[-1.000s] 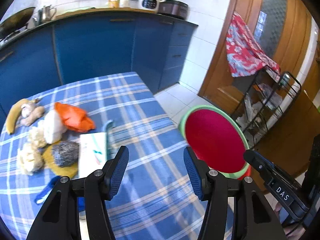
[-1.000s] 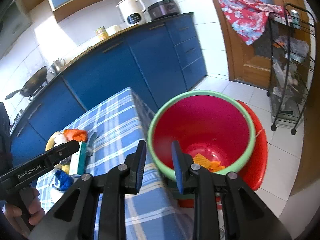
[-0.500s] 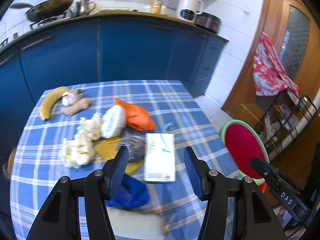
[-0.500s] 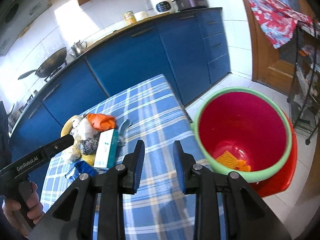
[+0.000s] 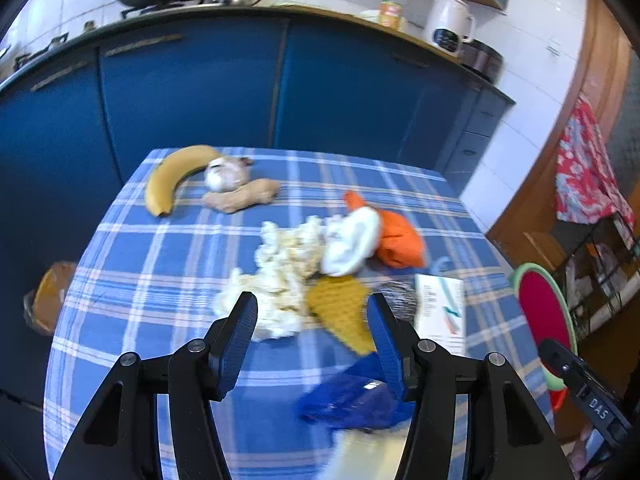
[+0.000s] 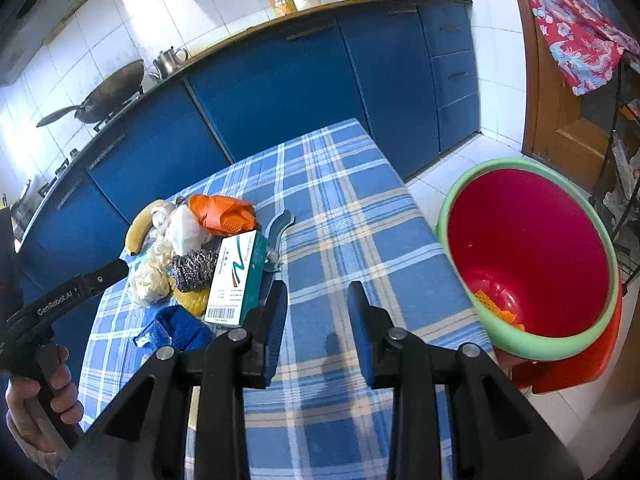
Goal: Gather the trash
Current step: 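Move both open tools back over the table items, then grasp the crumpled tissue with the left tool while the right tool grasps the white medicine box, then carry the tissue and medicine box over the bucket and release the box from the right tool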
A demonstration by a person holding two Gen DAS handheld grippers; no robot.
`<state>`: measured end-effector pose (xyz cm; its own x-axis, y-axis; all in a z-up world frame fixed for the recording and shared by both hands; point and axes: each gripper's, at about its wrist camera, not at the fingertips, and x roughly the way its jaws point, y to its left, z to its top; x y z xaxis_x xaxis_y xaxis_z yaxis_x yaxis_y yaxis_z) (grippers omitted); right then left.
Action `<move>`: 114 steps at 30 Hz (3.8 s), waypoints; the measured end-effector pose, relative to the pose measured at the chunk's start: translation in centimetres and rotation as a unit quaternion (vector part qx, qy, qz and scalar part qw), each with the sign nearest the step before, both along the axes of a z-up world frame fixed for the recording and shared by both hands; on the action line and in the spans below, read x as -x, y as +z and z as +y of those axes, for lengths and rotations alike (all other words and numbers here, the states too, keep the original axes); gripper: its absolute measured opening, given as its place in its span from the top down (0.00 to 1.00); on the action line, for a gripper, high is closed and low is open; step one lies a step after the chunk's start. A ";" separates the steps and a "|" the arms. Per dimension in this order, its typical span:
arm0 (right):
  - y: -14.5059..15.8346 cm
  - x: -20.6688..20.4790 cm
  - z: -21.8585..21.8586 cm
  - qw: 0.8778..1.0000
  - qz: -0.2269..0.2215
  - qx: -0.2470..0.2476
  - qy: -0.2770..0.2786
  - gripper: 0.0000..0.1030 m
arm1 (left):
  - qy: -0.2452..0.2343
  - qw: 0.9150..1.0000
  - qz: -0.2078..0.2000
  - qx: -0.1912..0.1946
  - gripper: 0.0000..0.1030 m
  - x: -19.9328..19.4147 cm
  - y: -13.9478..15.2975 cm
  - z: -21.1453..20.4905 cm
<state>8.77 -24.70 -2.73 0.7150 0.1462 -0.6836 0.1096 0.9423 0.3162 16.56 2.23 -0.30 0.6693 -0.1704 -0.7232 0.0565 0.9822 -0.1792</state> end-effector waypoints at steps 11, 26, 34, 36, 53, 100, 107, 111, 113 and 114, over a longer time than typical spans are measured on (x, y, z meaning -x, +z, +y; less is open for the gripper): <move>-1.1 -2.2 2.8 0.999 0.021 0.008 0.023 0.62 | 0.023 0.999 0.045 0.008 0.43 -2.9 -4.0 2.6; -1.3 -4.1 5.5 0.999 0.028 0.008 0.043 0.52 | 0.034 0.998 0.044 0.037 0.31 -3.7 -5.4 3.9; -1.8 -4.9 6.4 0.998 0.040 0.014 0.052 0.47 | 0.051 0.997 0.044 0.046 0.30 -4.1 -5.6 4.7; -1.9 -5.2 6.8 0.997 0.044 0.018 0.059 0.47 | 0.051 0.997 0.040 0.044 0.30 -3.9 -5.5 4.6; -4.6 -8.2 9.8 0.992 0.089 0.055 0.069 0.40 | 0.061 0.997 0.023 0.047 0.30 -3.6 -5.3 6.0; 2.1 0.8 1.5 1.000 -0.021 0.000 0.008 0.45 | -0.043 0.996 -0.047 0.055 0.60 4.9 2.4 -1.1; 3.2 2.7 -1.2 0.999 -0.037 -0.003 -0.016 0.45 | -0.074 0.995 -0.055 0.046 0.60 6.3 3.6 -4.1; 3.6 3.8 -2.8 0.999 -0.042 0.000 -0.032 0.45 | -0.093 0.993 -0.057 0.043 0.60 6.8 4.2 -6.0; 3.7 4.2 -3.6 0.998 -0.043 -0.001 -0.038 0.45 | -0.104 0.992 -0.058 0.040 0.60 6.8 4.4 -7.1; 3.8 4.3 -4.2 0.998 -0.044 -0.002 -0.041 0.45 | -0.110 0.991 -0.059 0.038 0.60 6.8 4.5 -7.7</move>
<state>4.45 -28.88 1.04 0.7817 0.0869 -0.6175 0.1582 0.9302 0.3312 9.73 -5.47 4.18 0.6885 -0.3735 -0.6216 0.2933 0.9274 -0.2324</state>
